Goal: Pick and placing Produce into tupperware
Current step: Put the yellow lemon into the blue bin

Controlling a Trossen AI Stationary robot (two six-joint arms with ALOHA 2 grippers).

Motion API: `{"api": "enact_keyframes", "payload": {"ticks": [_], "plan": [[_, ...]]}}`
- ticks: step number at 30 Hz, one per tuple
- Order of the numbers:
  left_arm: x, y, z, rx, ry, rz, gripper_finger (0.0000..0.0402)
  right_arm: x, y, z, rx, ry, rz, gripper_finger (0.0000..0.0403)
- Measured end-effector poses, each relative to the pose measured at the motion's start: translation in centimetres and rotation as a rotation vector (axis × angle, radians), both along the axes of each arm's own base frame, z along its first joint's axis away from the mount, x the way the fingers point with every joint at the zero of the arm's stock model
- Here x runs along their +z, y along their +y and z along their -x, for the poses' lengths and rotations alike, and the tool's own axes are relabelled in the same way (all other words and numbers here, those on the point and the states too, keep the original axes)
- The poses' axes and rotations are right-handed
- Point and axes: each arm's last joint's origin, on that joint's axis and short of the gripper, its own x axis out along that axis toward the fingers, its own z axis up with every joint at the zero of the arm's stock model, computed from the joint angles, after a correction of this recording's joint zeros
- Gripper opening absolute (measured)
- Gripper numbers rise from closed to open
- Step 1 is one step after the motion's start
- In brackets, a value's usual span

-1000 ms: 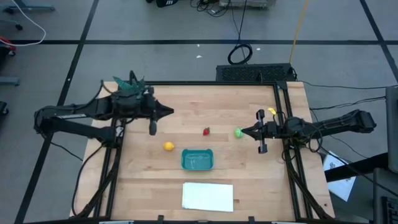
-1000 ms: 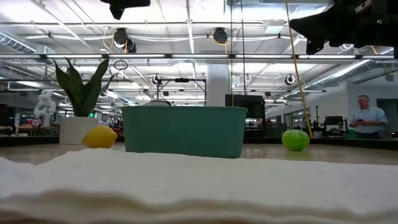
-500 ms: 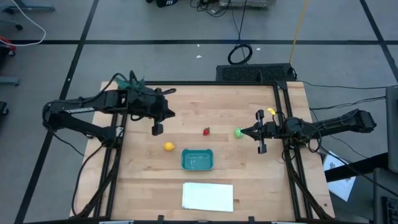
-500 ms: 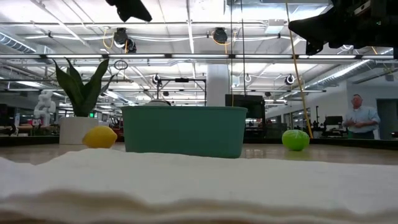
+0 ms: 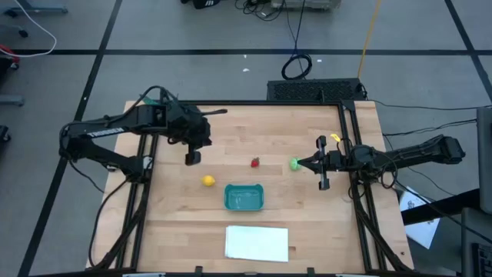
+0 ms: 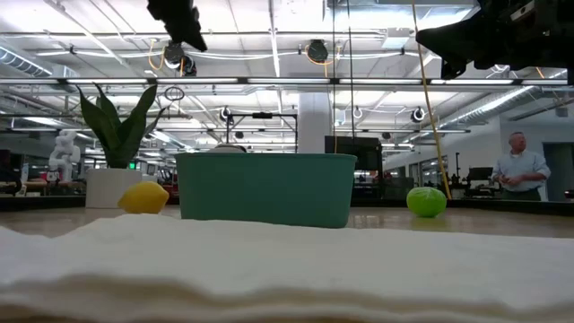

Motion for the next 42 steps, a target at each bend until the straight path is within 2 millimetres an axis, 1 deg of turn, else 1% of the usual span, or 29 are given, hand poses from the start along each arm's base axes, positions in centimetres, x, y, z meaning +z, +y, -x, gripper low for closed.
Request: {"api": "enact_keyframes", "payload": {"ticks": [10, 14, 16, 18, 21, 28, 32, 42], "plan": [[-0.6, -0.2, 0.9, -0.204, 0.119, -0.102, 0.0033, 0.0, 0.0, 0.0, 0.000, 0.000, 0.000, 0.0000], [-1.2, -0.2, 0.3, -0.279, 0.140, -0.092, 0.0033, 0.0, 0.0, 0.0, 0.000, 0.000, 0.000, 0.0000], [-1.6, -0.3, -0.2, -0.291, 0.154, -0.090, 0.0032, 0.0, 0.0, 0.0, 0.000, 0.000, 0.000, 0.0000], [-2.1, -0.2, -0.9, -0.265, 0.186, -0.103, 0.0033, 0.0, 0.0, 0.0, 0.000, -0.001, 0.002, 0.0000], [-3.4, 0.1, -1.9, -0.228, 0.261, -0.112, 0.0033, 0.0, 0.0, 0.0, -0.002, 0.002, 0.004, 0.0000], [-5.1, 0.4, -3.0, -0.182, 0.353, -0.064, 0.0033, -0.2, 0.0, -0.2, -0.003, 0.012, 0.005, 0.0000], [-5.2, 0.4, -2.9, -0.189, 0.369, -0.065, 0.0033, -0.2, 0.0, -0.2, -0.003, 0.018, 0.005, 0.0000], [-5.0, -0.3, -2.7, -0.364, 0.376, -0.148, 0.0033, -0.3, 0.0, -0.2, -0.004, 0.020, 0.003, 0.0000]]}}
